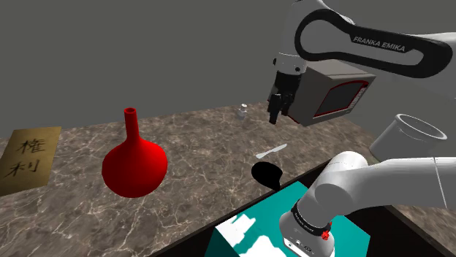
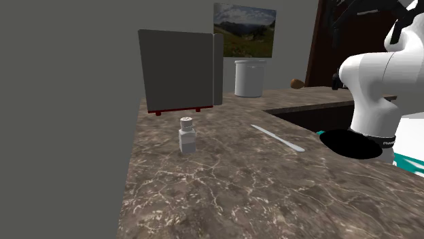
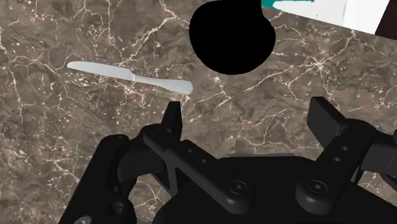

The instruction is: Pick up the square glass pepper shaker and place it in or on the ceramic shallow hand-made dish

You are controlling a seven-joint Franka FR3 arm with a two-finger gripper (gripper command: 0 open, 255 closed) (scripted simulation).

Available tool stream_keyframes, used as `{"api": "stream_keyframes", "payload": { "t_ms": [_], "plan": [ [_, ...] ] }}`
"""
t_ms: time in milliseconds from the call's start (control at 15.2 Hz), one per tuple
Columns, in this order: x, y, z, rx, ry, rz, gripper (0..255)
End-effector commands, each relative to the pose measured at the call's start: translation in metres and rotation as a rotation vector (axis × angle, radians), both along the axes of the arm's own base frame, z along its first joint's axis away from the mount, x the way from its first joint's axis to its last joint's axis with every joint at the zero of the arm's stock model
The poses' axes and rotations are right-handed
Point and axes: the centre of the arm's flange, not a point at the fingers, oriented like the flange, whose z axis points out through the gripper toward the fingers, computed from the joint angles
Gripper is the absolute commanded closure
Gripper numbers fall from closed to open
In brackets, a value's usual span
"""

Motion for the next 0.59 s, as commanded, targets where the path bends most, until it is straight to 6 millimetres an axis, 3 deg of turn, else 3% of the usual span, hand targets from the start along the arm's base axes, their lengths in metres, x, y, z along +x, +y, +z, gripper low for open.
{"api": "stream_keyframes", "payload": {
  "t_ms": [0,528],
  "plan": [
    [0.0,0.0,0.0,0.0,0.0,0.0,0],
    [0.085,-0.052,-0.042,-0.002,0.009,-0.062,0]
  ]
}}
